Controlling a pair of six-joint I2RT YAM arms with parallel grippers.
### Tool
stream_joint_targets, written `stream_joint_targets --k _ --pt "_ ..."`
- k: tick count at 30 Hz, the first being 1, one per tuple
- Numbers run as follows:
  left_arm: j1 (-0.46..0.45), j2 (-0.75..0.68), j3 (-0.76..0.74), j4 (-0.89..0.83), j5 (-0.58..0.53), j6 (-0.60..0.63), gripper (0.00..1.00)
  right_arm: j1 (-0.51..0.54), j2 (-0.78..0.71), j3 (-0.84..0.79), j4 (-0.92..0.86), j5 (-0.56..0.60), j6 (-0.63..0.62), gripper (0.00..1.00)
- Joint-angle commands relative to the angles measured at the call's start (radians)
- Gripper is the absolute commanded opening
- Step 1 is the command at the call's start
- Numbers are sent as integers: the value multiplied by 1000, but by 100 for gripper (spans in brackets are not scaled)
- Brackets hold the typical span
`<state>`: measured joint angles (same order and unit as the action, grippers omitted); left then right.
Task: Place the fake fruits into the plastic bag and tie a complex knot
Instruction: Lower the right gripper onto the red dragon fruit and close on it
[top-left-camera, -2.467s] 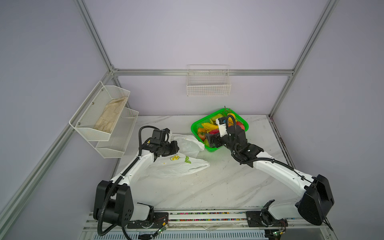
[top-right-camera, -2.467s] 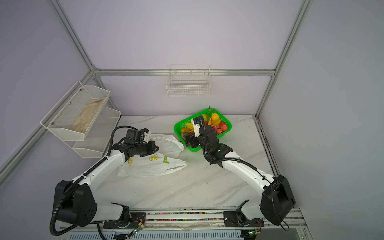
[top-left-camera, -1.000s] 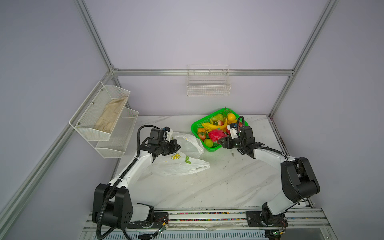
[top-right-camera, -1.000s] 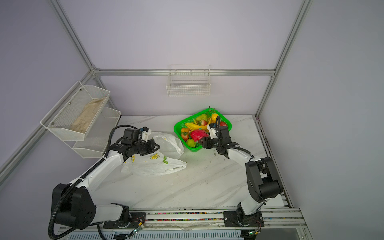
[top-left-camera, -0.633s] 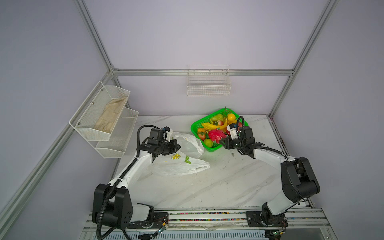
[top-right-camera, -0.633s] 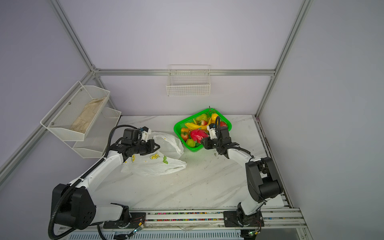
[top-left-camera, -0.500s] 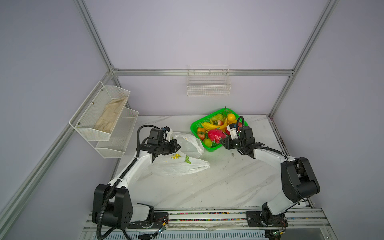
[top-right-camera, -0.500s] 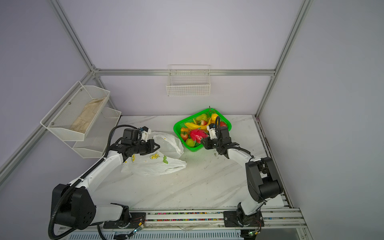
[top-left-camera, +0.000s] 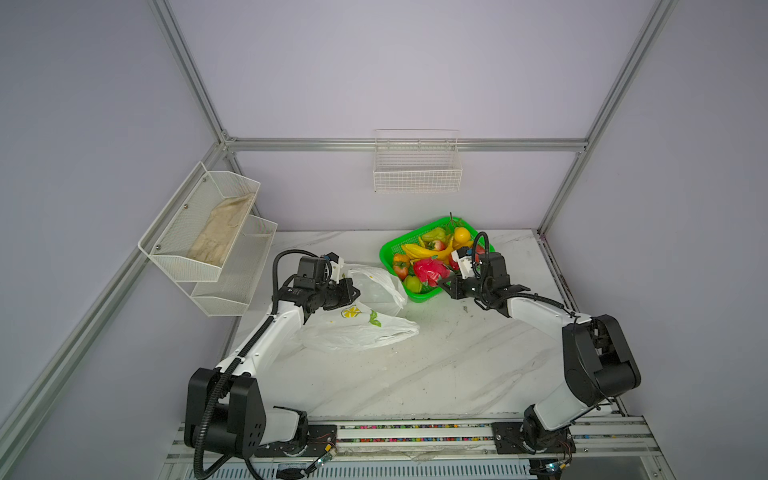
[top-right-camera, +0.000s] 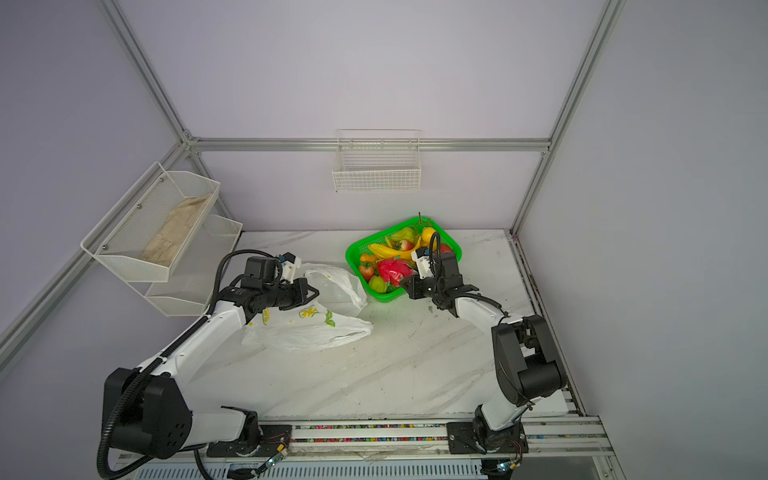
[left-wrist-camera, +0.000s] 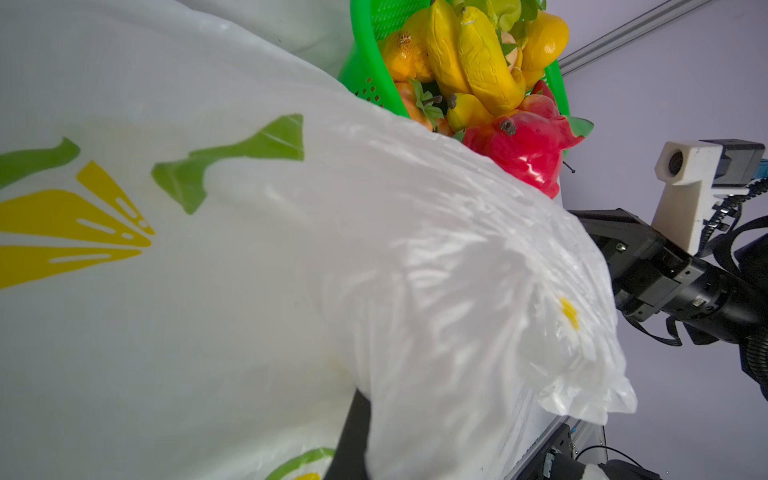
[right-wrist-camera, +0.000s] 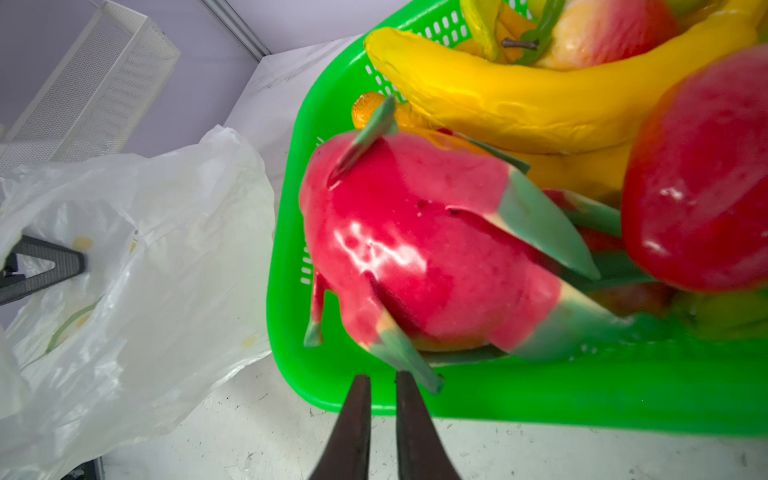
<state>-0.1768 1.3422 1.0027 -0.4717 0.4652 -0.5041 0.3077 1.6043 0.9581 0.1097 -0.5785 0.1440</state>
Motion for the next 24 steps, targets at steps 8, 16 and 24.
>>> stream_joint_targets --k 8,16,24 --pt "8 -35 20 35 24 21 0 39 -68 31 -65 204 -105 42" --pt "11 -34 19 37 27 19 0 244 -103 75 -59 583 -313 83" --pt "16 -34 19 42 33 16 0 372 12 194 -170 845 -516 97"
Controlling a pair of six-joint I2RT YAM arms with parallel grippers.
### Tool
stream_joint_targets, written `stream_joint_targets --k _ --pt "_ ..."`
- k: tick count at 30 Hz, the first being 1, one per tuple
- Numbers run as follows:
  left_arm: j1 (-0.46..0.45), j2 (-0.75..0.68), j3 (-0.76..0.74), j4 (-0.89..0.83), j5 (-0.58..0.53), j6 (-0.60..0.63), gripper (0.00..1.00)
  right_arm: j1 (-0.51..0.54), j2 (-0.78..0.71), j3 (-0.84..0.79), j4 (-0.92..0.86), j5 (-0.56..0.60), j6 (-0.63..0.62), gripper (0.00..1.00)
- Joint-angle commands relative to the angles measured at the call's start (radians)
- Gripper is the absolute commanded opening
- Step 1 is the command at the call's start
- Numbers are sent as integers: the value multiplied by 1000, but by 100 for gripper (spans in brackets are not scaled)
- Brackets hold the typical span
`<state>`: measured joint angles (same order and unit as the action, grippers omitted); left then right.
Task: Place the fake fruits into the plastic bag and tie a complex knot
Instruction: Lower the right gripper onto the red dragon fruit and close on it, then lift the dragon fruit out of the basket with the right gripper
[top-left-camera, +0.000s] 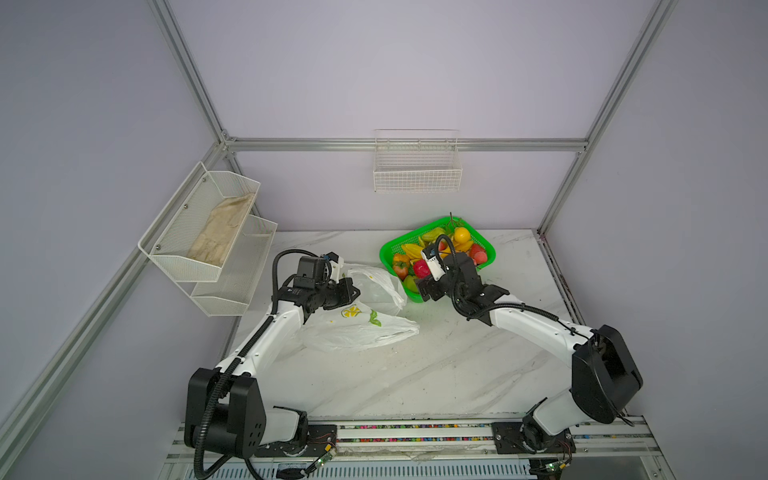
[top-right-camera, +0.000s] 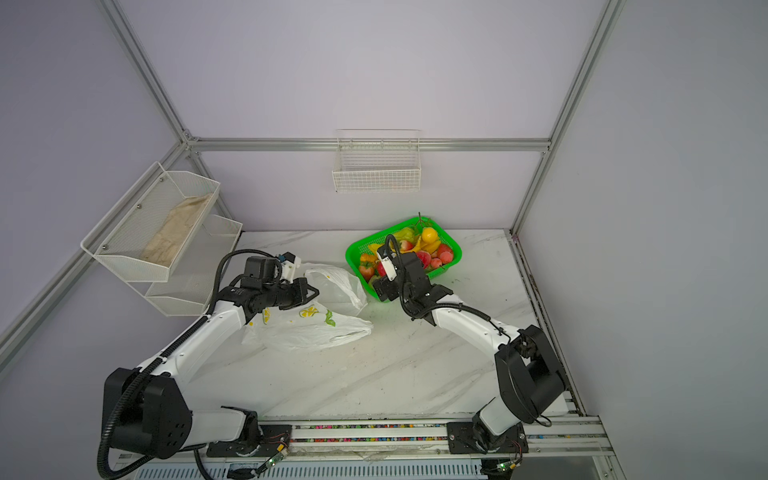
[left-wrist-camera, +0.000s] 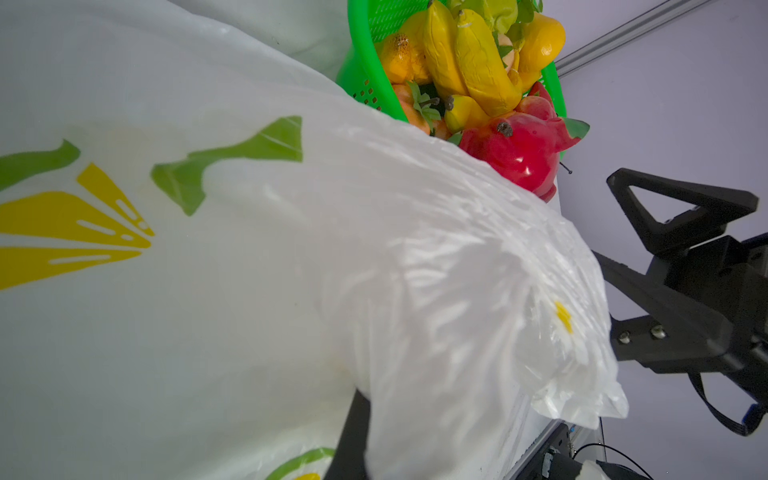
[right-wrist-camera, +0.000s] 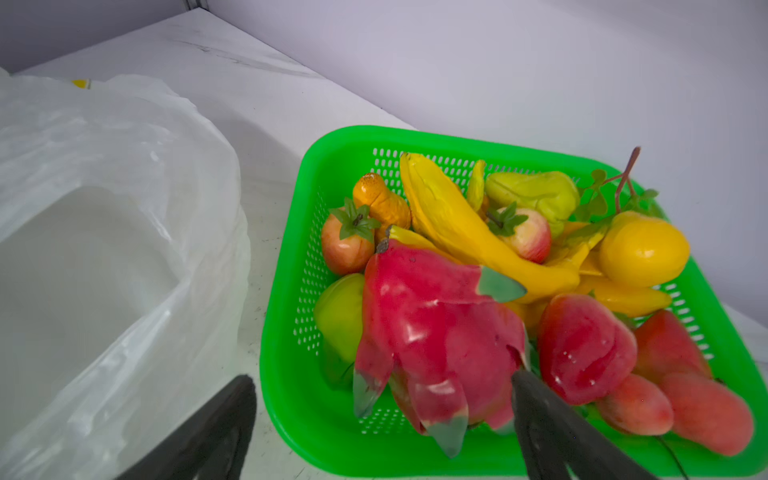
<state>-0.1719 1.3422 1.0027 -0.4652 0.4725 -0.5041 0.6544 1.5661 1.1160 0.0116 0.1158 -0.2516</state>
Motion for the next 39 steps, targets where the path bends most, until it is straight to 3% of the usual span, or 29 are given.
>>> stream_joint_targets --k 1,25,39 --pt "12 -34 18 35 28 17 0 26 67 50 -82 163 -131 97" --pt "35 -38 11 54 55 4 0 19 330 266 -141 379 -220 97" --pt "40 -43 10 56 69 3 0 -60 424 337 -162 255 -235 97"
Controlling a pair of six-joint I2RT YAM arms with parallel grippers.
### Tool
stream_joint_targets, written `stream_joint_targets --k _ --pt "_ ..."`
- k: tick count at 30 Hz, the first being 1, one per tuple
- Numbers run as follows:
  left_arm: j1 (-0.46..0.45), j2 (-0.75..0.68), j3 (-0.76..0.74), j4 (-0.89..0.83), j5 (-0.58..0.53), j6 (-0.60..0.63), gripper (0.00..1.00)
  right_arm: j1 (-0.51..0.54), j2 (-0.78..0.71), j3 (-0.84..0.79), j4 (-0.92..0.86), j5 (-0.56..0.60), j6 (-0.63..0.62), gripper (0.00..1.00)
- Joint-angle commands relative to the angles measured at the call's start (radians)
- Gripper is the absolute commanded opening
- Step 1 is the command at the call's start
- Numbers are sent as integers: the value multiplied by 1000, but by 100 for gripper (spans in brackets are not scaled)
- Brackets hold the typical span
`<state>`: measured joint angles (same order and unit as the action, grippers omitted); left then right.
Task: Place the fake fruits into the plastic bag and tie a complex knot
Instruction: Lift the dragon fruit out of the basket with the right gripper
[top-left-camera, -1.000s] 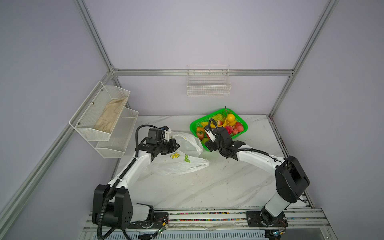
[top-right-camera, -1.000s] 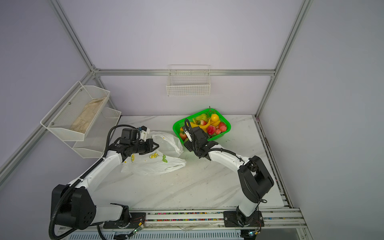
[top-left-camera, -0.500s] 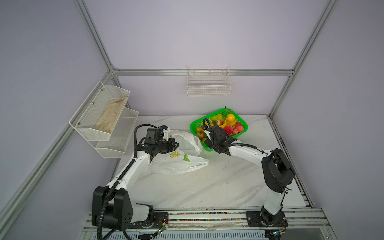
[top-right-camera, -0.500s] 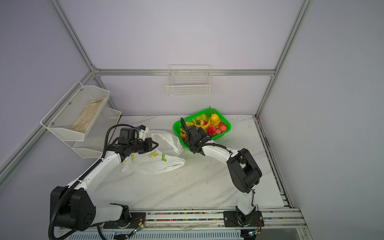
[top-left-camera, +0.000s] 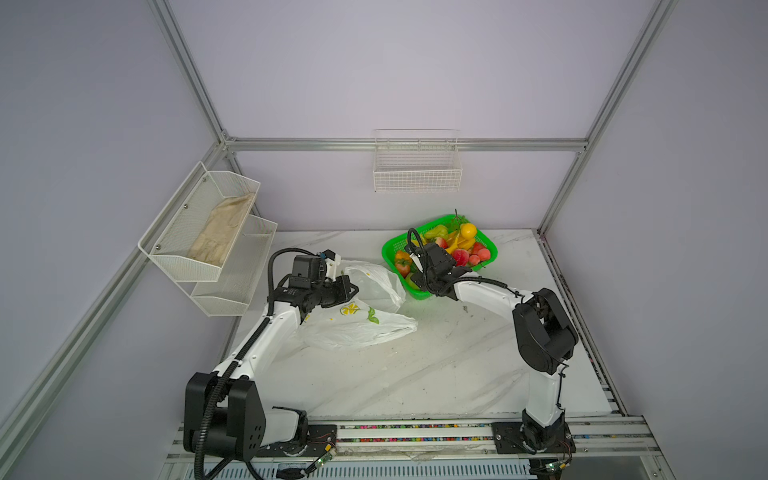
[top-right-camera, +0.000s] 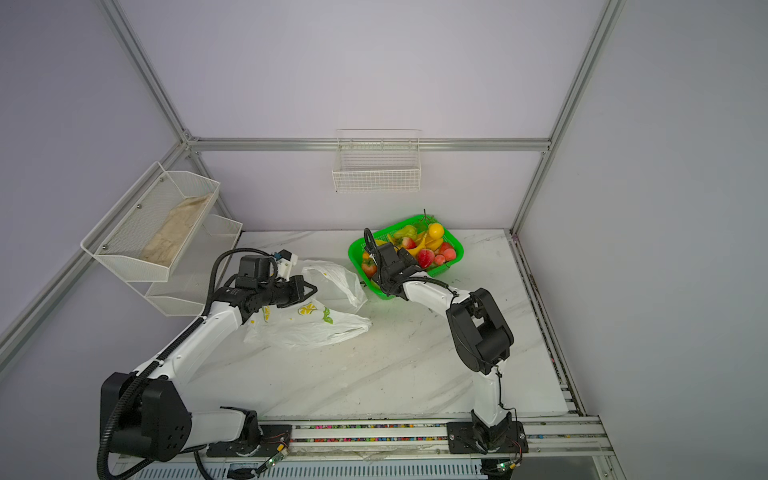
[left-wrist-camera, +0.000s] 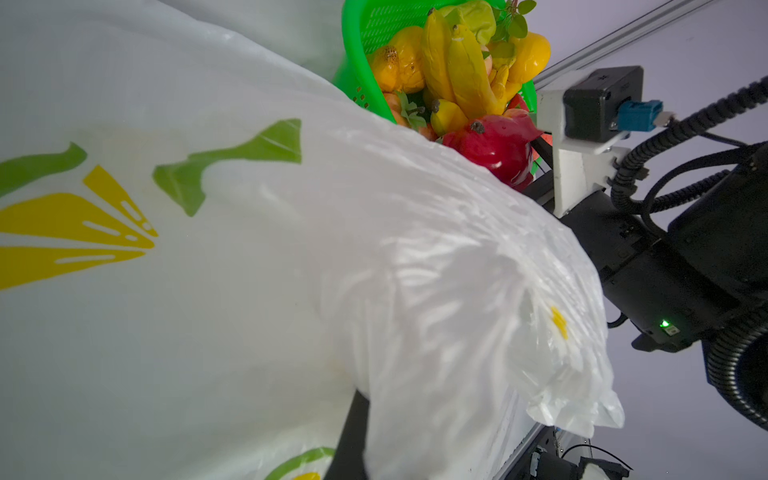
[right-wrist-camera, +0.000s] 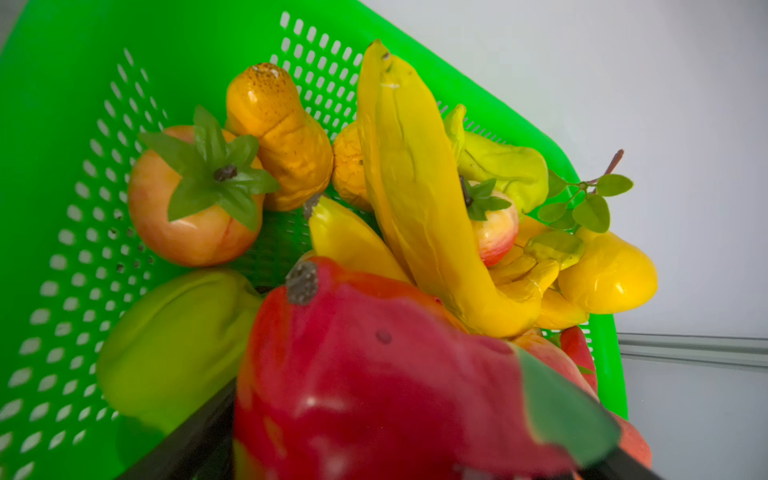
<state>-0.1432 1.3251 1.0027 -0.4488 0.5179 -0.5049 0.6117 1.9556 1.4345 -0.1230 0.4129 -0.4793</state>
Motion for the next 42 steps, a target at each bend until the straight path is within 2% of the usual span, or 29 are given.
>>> stream_joint_targets --k 1,5,10,18,26,32,36,42 --pt "11 -26 9 40 24 3 0 -19 38 20 -29 -50 -3 97" --pt "11 -26 10 40 25 3 0 -23 30 20 -25 -83 10 93" --pt "12 -23 10 42 32 0 0 -24 -51 -2 28 -184 38 69" --pt "11 -26 8 46 38 -1 0 -43 -179 -66 123 -312 122 48" --pt "11 -23 7 53 46 -6 0 -98 -303 -141 166 -429 241 38" --pt "11 -9 6 60 59 -11 0 -122 -469 -228 214 -558 338 34" --pt "11 -12 13 64 62 -14 0 -122 -576 -306 187 -683 420 33" --pt "11 -16 23 73 57 -66 0 -121 -739 -459 123 -786 499 31"
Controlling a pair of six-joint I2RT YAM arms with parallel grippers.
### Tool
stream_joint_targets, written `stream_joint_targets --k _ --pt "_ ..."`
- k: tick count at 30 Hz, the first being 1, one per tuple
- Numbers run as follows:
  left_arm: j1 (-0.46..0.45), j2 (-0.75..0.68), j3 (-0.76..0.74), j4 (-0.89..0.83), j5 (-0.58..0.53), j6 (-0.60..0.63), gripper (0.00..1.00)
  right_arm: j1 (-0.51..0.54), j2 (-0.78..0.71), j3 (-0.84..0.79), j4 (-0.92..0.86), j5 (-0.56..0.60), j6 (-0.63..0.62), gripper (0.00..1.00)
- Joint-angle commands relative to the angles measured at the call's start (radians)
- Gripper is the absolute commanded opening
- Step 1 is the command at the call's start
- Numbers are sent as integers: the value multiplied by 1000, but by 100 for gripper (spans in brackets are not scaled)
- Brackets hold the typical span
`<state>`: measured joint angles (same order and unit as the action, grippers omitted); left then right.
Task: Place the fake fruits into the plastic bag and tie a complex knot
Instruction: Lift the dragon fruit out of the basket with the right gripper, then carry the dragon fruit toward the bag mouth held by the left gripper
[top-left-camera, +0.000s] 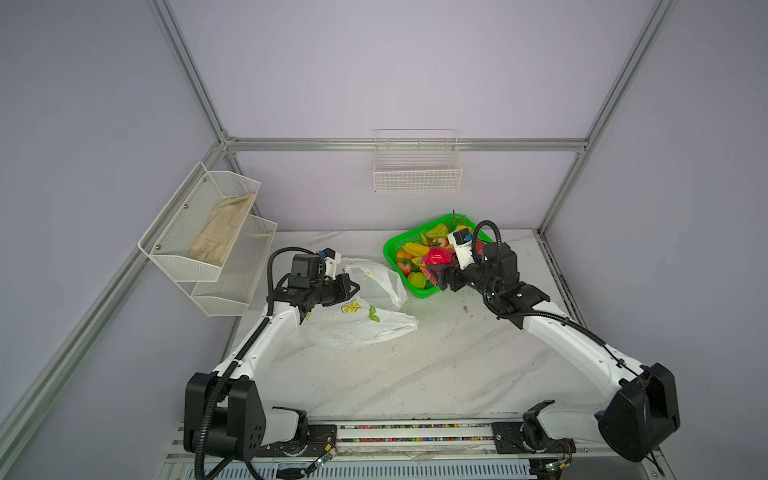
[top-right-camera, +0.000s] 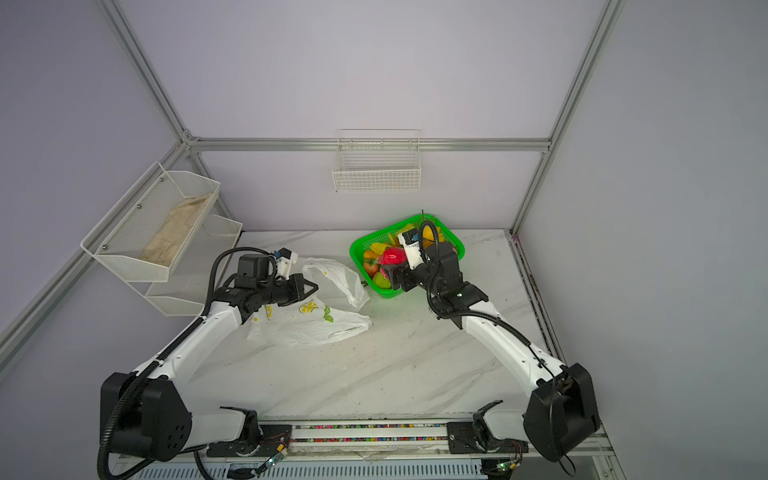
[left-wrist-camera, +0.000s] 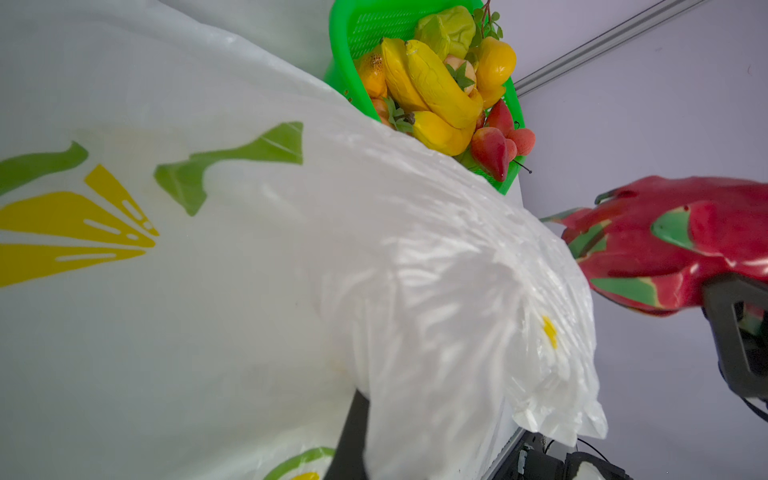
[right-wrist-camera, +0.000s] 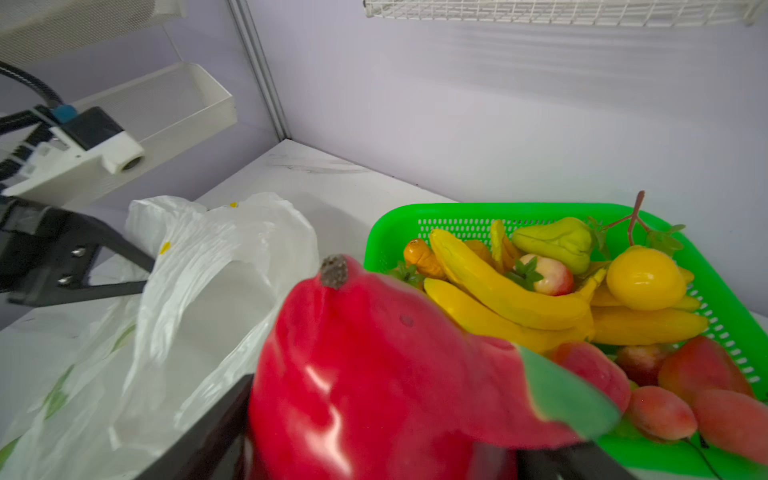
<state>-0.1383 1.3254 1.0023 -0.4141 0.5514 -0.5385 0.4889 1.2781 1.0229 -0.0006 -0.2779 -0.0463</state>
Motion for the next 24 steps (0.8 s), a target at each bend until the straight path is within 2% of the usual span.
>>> stream_joint_targets --k 1,6,10,19,24 --pt "6 -16 27 38 24 -43 0 3 -82 -77 1 -120 77 30" --pt "6 -17 43 39 30 -71 0 5 -123 -175 -19 -232 91 29" --pt "6 -17 50 51 34 -72 0 27 -104 -251 98 -340 143 27" --pt "5 -13 61 55 63 -69 0 134 33 -239 238 -399 146 26" --pt "-12 -15 62 56 78 -30 0 149 90 -178 325 -434 185 26"
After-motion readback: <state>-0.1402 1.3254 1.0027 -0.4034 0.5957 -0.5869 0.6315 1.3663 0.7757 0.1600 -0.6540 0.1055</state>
